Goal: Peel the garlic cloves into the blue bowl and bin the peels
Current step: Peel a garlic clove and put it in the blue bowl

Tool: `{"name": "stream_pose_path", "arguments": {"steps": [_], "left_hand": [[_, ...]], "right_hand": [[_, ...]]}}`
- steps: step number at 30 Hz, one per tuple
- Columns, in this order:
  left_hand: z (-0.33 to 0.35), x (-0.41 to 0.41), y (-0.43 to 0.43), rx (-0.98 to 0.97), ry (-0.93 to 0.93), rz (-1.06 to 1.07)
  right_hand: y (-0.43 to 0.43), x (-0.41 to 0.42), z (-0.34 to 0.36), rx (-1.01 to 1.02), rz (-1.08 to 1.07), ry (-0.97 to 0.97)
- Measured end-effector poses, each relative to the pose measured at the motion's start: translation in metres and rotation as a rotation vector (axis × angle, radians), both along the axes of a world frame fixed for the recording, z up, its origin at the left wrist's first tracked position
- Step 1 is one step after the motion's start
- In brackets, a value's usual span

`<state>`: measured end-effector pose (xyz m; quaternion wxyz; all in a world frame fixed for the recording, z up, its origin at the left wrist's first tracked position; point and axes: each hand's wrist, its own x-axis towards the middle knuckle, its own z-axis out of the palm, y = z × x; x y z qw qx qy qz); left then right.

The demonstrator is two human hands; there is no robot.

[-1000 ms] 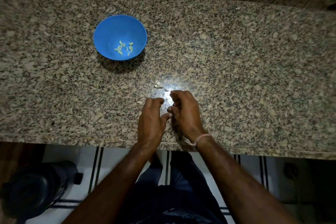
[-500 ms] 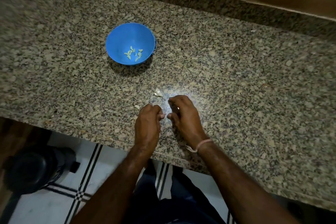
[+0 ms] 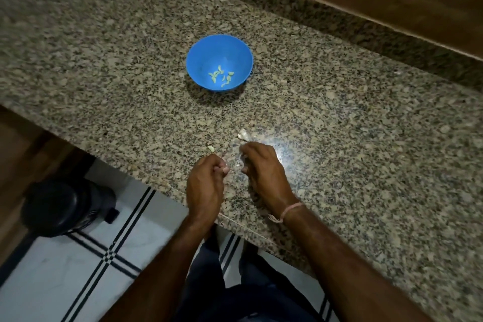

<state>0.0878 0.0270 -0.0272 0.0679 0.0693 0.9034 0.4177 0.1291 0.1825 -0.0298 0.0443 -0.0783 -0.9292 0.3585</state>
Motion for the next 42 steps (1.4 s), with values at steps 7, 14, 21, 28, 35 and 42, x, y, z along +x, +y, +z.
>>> {"name": "stream_pose_path", "arguments": {"steps": [7, 14, 21, 28, 35, 42], "left_hand": [[0.005, 0.002, -0.003, 0.045, -0.026, 0.064], [-0.003, 0.0, -0.006, 0.036, -0.047, 0.094], [-0.007, -0.006, -0.007, 0.017, -0.068, 0.098], [-0.005, -0.008, -0.006, -0.011, -0.081, 0.084], [0.0, -0.006, -0.011, 0.003, -0.093, 0.098], [0.006, -0.002, -0.031, 0.132, -0.141, 0.192]], "right_hand": [[-0.001, -0.003, 0.001, -0.153, -0.123, 0.01], [-0.01, -0.008, 0.0, 0.093, 0.018, 0.052], [-0.02, -0.021, -0.01, 0.107, 0.054, 0.049], [-0.022, -0.017, -0.009, 0.133, -0.008, 0.045], [-0.021, -0.024, -0.017, 0.343, 0.083, 0.008], [-0.037, -0.02, 0.01, -0.336, -0.233, -0.17]]}}
